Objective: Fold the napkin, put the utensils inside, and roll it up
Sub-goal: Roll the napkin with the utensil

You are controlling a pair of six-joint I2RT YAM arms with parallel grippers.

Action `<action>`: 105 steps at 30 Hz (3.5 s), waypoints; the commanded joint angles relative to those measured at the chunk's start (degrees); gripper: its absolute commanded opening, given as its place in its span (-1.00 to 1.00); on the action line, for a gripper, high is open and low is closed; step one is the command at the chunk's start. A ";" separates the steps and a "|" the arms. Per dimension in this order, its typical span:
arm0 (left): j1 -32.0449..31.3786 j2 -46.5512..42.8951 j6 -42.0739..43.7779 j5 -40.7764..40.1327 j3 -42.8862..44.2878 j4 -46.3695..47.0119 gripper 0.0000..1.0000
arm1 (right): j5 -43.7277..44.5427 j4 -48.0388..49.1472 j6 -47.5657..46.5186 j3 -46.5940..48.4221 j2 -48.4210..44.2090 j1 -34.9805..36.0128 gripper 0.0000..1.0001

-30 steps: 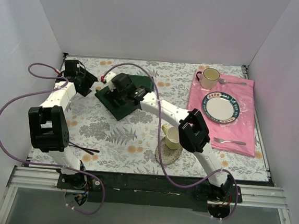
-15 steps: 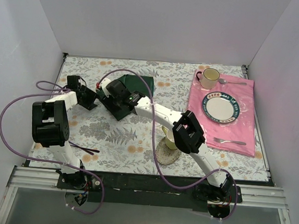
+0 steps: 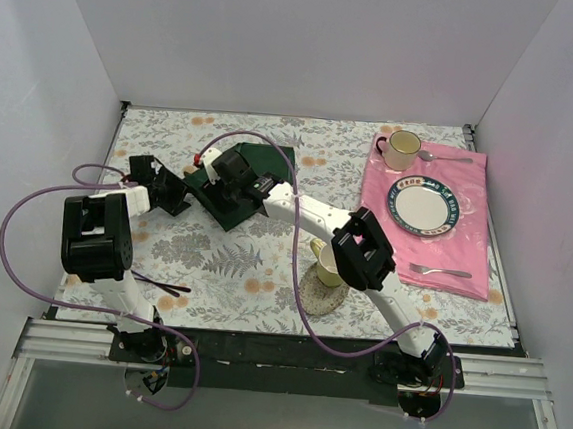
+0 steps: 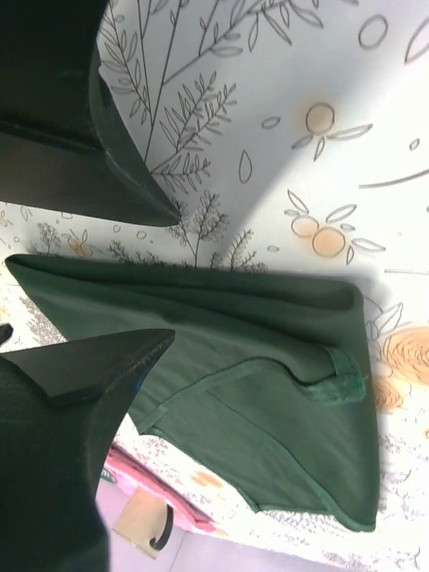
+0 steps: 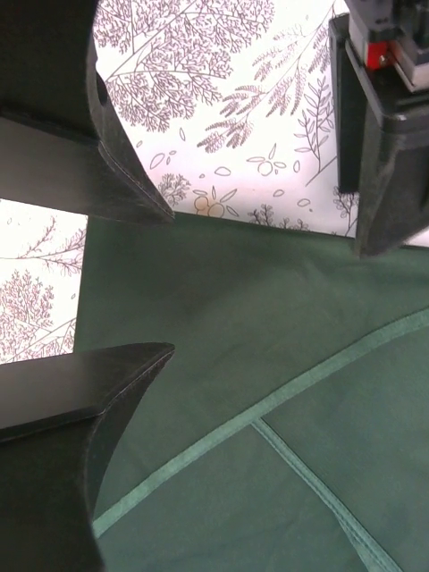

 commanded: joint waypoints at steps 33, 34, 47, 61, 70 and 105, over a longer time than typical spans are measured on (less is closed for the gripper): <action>-1.30 4.16 2.19 5.48 2.65 0.59 -0.93 | 0.64 7.10 -7.45 0.21 3.77 2.05 0.69; -1.30 4.08 1.84 5.92 2.92 -0.02 -0.94 | 1.08 7.37 -7.71 0.21 3.77 2.22 0.70; -1.30 5.22 1.58 7.94 6.79 -4.95 -1.00 | 2.05 10.71 -10.26 0.91 6.58 2.66 0.37; -1.21 5.83 2.72 7.33 7.84 -6.45 -1.00 | 10.92 13.61 -12.02 0.56 8.78 3.72 0.15; -1.21 5.31 4.12 6.10 8.28 -6.97 -0.95 | 7.95 14.67 -10.27 -1.55 8.43 3.19 -0.41; -5.25 4.60 -1.32 9.44 5.90 -0.91 0.29 | -43.65 24.59 29.19 -7.43 8.34 -14.03 -0.97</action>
